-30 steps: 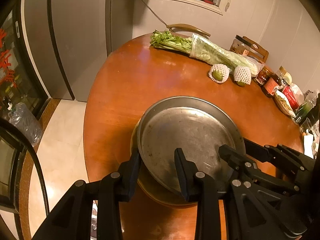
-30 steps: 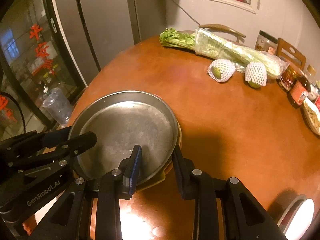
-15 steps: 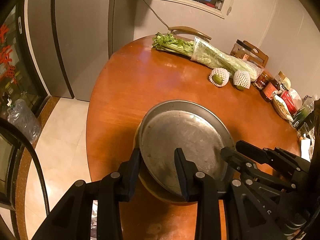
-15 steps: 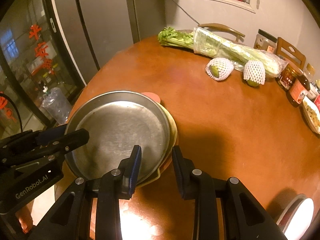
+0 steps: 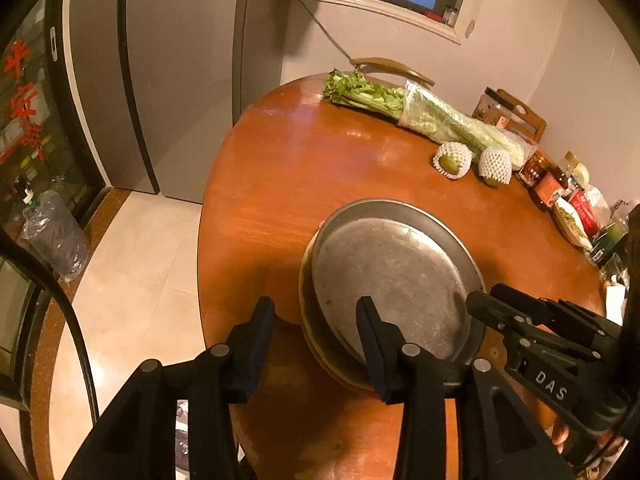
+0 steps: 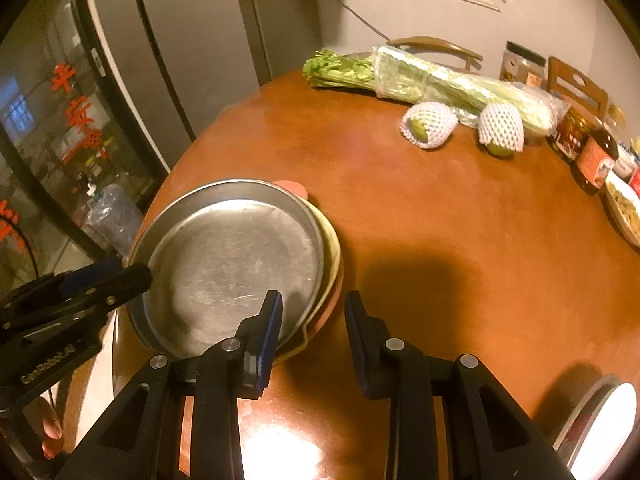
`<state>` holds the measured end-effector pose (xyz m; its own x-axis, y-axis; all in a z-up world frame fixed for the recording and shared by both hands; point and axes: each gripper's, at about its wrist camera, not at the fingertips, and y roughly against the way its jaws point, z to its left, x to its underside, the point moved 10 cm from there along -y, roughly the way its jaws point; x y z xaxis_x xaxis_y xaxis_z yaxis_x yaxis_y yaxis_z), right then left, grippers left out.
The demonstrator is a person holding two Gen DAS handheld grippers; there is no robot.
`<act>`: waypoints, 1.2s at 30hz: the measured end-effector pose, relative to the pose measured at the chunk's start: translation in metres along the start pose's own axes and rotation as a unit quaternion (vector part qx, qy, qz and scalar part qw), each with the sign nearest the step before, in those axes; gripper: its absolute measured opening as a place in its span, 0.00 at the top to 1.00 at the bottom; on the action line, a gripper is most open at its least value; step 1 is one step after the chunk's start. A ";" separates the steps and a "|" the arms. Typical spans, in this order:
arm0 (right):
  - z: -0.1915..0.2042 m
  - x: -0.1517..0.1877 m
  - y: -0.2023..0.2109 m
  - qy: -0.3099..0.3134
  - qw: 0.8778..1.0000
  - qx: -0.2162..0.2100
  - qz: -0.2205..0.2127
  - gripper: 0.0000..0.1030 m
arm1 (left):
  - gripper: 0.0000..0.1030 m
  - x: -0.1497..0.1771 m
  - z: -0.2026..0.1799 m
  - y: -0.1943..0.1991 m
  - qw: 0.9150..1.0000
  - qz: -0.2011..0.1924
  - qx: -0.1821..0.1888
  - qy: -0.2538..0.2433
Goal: Organize plates and bowls
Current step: 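Set the metal tray flat on the plate stack and open the right gripper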
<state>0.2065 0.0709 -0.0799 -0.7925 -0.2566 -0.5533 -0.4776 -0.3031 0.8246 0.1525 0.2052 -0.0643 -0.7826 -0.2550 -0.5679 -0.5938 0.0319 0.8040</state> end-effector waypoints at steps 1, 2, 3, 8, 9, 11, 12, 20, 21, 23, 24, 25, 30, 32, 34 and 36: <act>-0.001 0.000 0.000 -0.003 1.000 -0.003 0.001 0.68 | 0.57 0.001 0.001 -0.001 1.000 0.001 0.004 0.002; -0.001 0.000 -0.001 -0.006 1.000 -0.006 0.004 0.68 | 0.56 0.001 0.002 -0.002 1.000 0.002 0.006 0.005; 0.000 0.001 -0.002 -0.009 1.000 -0.011 0.008 0.68 | 0.55 0.002 0.003 -0.003 1.000 0.004 0.008 0.007; 0.004 0.005 -0.009 -0.013 1.000 -0.020 0.020 0.67 | 0.53 0.007 0.003 -0.020 0.999 0.027 0.020 0.017; 0.004 0.005 -0.010 -0.015 0.999 -0.023 0.022 0.66 | 0.52 0.008 0.003 -0.022 0.999 0.027 0.021 0.018; 0.005 0.007 -0.012 -0.018 0.999 -0.028 0.028 0.63 | 0.51 0.008 0.003 -0.026 0.999 0.029 0.027 0.022; 0.006 0.007 -0.013 -0.019 0.999 -0.030 0.030 0.61 | 0.50 0.008 0.003 -0.027 0.999 0.030 0.029 0.024; 0.004 0.006 -0.017 -0.032 0.998 -0.048 0.031 0.57 | 0.49 0.003 0.002 -0.033 0.998 0.030 0.040 0.030; 0.004 0.006 -0.017 -0.032 0.998 -0.049 0.030 0.57 | 0.49 0.003 0.001 -0.033 0.998 0.029 0.038 0.028; 0.003 0.006 -0.017 -0.031 0.998 -0.047 0.027 0.57 | 0.49 0.002 -0.003 -0.034 0.999 0.030 0.038 0.023; 0.001 0.007 -0.017 -0.032 0.998 -0.046 0.026 0.57 | 0.49 0.001 -0.005 -0.035 0.999 0.030 0.039 0.022; 0.000 0.006 -0.016 -0.032 0.998 -0.044 0.026 0.57 | 0.49 0.001 -0.008 -0.036 0.999 0.031 0.039 0.019; -0.015 0.010 -0.012 -0.045 0.998 -0.039 0.022 0.57 | 0.49 0.000 -0.024 -0.040 0.998 0.033 0.047 0.006; -0.023 0.012 -0.009 -0.052 0.998 -0.037 0.019 0.57 | 0.49 0.000 -0.034 -0.042 0.998 0.033 0.049 -0.004; -0.031 0.014 -0.007 -0.058 0.998 -0.033 0.018 0.57 | 0.49 0.000 -0.042 -0.044 0.998 0.036 0.054 -0.008; -0.038 0.016 -0.003 -0.063 0.998 -0.028 0.017 0.57 | 0.49 0.000 -0.051 -0.046 0.998 0.036 0.057 -0.014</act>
<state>0.2102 0.0327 -0.0959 -0.8504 -0.1518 -0.5037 -0.4311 -0.3476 0.8326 0.1893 0.1543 -0.0925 -0.8282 -0.2202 -0.5154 -0.5518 0.1597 0.8185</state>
